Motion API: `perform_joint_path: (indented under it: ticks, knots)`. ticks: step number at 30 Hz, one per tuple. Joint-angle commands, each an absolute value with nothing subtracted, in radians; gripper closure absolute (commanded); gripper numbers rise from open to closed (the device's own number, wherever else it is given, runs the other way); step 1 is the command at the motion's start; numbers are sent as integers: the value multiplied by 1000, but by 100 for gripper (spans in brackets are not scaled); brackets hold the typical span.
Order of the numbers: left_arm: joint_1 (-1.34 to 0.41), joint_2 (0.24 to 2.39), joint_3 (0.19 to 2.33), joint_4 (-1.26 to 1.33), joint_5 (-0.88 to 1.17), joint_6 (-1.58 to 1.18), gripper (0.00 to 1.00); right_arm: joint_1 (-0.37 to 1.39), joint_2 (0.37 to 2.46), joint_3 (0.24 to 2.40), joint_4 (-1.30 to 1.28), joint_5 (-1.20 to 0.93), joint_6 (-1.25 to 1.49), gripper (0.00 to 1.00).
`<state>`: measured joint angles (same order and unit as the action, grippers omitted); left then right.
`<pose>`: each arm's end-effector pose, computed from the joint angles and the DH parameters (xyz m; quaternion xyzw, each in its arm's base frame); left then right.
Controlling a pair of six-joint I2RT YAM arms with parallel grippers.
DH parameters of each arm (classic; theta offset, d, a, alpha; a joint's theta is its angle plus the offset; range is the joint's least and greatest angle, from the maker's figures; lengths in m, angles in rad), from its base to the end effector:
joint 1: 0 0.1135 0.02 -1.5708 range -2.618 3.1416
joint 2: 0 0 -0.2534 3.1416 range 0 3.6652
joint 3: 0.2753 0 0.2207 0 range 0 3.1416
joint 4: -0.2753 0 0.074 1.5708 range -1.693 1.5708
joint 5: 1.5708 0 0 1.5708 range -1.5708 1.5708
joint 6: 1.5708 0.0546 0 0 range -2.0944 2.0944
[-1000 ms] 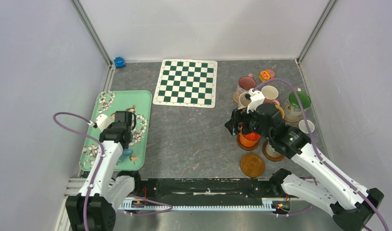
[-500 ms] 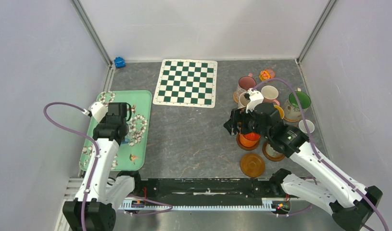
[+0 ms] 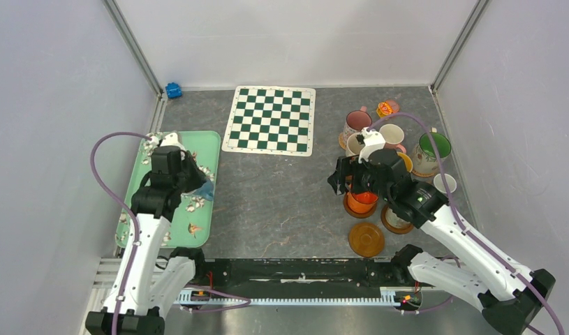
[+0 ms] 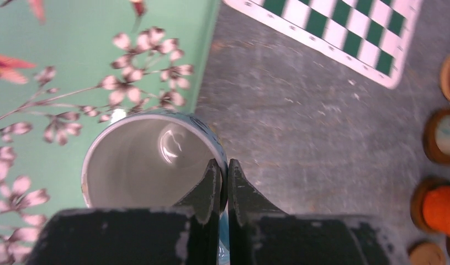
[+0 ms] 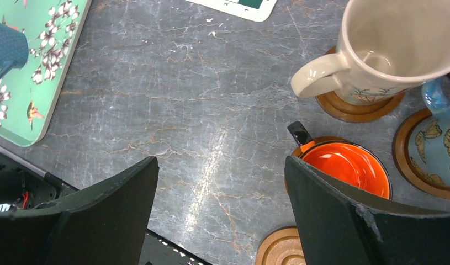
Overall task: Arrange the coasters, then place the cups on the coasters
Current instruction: Place the cup at the center of the board.
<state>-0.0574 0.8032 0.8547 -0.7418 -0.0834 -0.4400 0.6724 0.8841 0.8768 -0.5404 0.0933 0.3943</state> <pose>0.1521 -0.0042 0.2849 -0.1893 0.8840 -0.0683 0.4220 0.1454 0.1092 0.3011 -0.0981 0.8658 0.2136 0.4418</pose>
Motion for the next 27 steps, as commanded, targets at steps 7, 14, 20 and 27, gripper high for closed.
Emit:
perform_joint_path:
  ticks: [7, 14, 20, 27]
  knots:
    - [-387, 813, 964, -695, -92, -304, 98, 676, 819, 916, -537, 225, 401, 6]
    - [-699, 918, 960, -635, -197, -299, 98, 677, 823, 916, -534, 224, 407, 6]
    - [-947, 1023, 951, -562, -276, -296, 97, 676, 810, 894, -537, 235, 415, 6]
    - [-1142, 1175, 953, -485, -299, -347, 95, 676, 779, 893, -537, 279, 416, 6]
